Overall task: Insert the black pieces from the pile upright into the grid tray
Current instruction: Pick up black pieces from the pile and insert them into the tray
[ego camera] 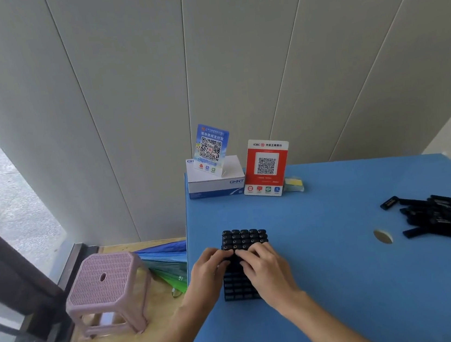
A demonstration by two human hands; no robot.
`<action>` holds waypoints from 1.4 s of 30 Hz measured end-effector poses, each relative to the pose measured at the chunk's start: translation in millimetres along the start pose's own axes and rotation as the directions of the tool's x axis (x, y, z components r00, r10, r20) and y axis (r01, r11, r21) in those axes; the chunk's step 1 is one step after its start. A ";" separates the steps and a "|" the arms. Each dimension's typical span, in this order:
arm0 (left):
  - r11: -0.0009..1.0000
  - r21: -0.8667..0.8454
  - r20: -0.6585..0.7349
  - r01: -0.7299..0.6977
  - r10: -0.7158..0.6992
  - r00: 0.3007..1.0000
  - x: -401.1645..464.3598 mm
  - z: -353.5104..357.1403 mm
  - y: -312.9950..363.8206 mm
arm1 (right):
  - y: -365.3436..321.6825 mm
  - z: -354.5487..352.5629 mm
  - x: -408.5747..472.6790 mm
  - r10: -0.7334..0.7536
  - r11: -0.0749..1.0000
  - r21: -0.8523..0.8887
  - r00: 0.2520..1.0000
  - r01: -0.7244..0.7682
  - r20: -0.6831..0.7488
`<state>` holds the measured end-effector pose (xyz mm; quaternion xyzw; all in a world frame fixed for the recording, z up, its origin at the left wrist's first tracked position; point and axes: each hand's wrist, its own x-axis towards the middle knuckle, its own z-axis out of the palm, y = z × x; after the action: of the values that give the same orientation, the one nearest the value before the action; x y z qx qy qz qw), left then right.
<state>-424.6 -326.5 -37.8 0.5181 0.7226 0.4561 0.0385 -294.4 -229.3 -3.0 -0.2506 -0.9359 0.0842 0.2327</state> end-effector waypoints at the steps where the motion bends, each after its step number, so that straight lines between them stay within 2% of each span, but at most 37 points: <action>1: 1.000 -0.005 0.001 0.016 -0.016 1.000 -0.4 -0.1 1.0 | -1.0 -0.4 0.4 0.001 1.000 -0.004 1.000 -0.001 0.007; 3: 0.998 0.021 0.010 0.058 -0.058 0.998 -0.8 -2.2 5.1 | -3.3 -1.9 0.1 0.005 1.000 -0.014 1.000 -0.004 0.019; 6: 0.984 0.167 0.015 0.062 -0.065 0.998 -1.2 -10.1 12.0 | -1.7 -9.0 -3.0 0.032 0.999 -0.018 0.999 -0.032 0.021; 11: 0.919 0.391 -0.023 -0.052 0.066 0.998 6.1 -8.8 20.3 | 23.2 -30.7 -22.9 0.132 0.987 -0.084 0.991 -0.134 -0.025; 15: 0.878 0.467 -0.003 -0.106 0.121 0.993 15.3 7.0 41.5 | 48.6 -51.4 -44.6 0.213 0.966 -0.143 0.976 -0.217 -0.042; 21: 0.849 0.491 0.075 -0.198 0.186 0.980 8.5 40.7 80.4 | 93.8 -84.8 -76.1 0.293 0.941 -0.164 0.955 -0.295 -0.035; 30: 0.834 0.502 0.175 -0.230 0.162 0.971 -25.6 143.3 176.0 | 198.8 -171.1 -175.1 0.368 0.912 -0.192 0.930 -0.362 -0.008; 36: 0.855 0.463 0.242 -0.231 0.129 0.962 -47.8 238.5 251.7 | 285.1 -229.6 -266.5 0.481 0.846 -0.222 0.874 -0.485 -0.076; 42: 0.879 0.397 0.310 -0.264 0.143 0.940 -44.3 301.5 311.1 | 351.2 -265.8 -323.0 0.591 0.786 -0.167 0.803 -0.595 -0.079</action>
<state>-22.9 -159.8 -14.0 0.6447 0.7343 0.2107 -0.0274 230.9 -80.5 6.8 -0.5528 -0.8109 0.0637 0.1809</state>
